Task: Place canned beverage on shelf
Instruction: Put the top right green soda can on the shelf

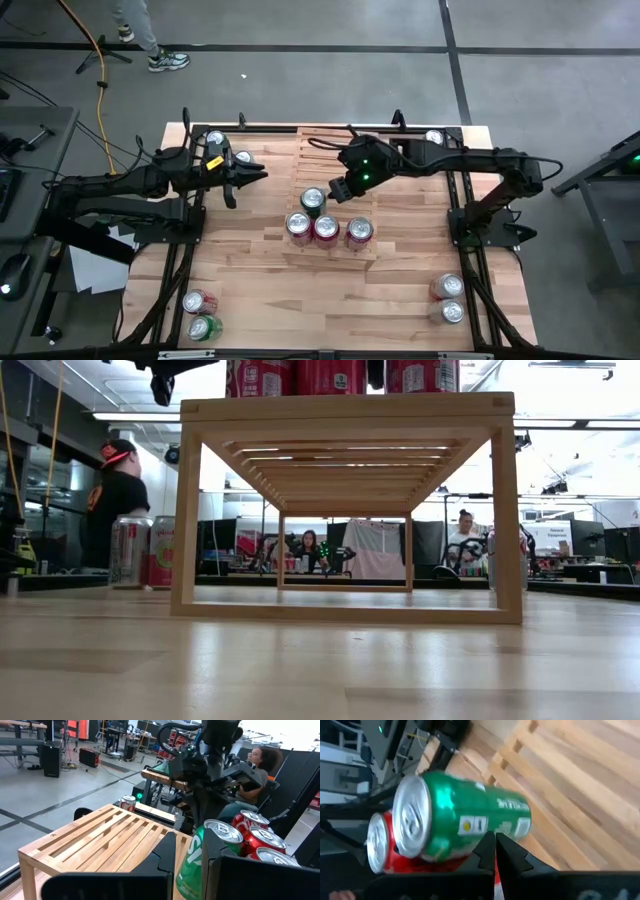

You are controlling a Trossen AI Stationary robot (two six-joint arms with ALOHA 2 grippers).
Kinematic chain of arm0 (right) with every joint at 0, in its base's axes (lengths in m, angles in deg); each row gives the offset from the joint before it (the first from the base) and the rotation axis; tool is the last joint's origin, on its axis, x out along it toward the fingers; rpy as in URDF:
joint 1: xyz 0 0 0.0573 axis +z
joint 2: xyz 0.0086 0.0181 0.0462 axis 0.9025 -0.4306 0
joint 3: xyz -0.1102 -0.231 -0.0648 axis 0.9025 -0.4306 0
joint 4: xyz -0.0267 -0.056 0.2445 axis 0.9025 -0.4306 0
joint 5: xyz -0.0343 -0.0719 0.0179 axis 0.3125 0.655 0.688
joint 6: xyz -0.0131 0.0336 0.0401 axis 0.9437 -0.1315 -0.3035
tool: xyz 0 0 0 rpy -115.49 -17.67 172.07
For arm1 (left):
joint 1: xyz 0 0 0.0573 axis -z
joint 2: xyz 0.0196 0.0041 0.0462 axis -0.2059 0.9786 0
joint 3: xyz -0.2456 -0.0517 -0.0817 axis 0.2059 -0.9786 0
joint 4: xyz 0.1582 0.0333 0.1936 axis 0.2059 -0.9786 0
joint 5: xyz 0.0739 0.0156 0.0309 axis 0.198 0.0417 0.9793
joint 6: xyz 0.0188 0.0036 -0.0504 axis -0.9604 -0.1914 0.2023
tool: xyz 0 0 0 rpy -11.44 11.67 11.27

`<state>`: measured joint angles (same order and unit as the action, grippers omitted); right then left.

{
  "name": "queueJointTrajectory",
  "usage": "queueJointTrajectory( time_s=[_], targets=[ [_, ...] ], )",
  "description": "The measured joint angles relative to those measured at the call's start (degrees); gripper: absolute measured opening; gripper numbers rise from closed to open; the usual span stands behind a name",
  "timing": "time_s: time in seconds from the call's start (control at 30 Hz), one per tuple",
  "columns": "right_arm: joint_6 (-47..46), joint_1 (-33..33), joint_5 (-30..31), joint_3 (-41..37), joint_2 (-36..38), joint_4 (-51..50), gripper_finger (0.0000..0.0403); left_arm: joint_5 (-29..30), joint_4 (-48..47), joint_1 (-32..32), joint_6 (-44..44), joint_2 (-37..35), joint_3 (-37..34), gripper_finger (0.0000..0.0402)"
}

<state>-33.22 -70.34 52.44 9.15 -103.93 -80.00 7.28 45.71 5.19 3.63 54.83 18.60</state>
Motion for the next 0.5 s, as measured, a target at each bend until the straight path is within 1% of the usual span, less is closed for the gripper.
queueJointTrajectory(
  time_s=[0.5],
  targets=[
    [0.4, 1.0, -1.2, 0.0, -2.2, 5.1, 0.0, 0.1, 0.0, 0.0, 0.0, 0.7, 0.0, 0.0003]
  ],
)
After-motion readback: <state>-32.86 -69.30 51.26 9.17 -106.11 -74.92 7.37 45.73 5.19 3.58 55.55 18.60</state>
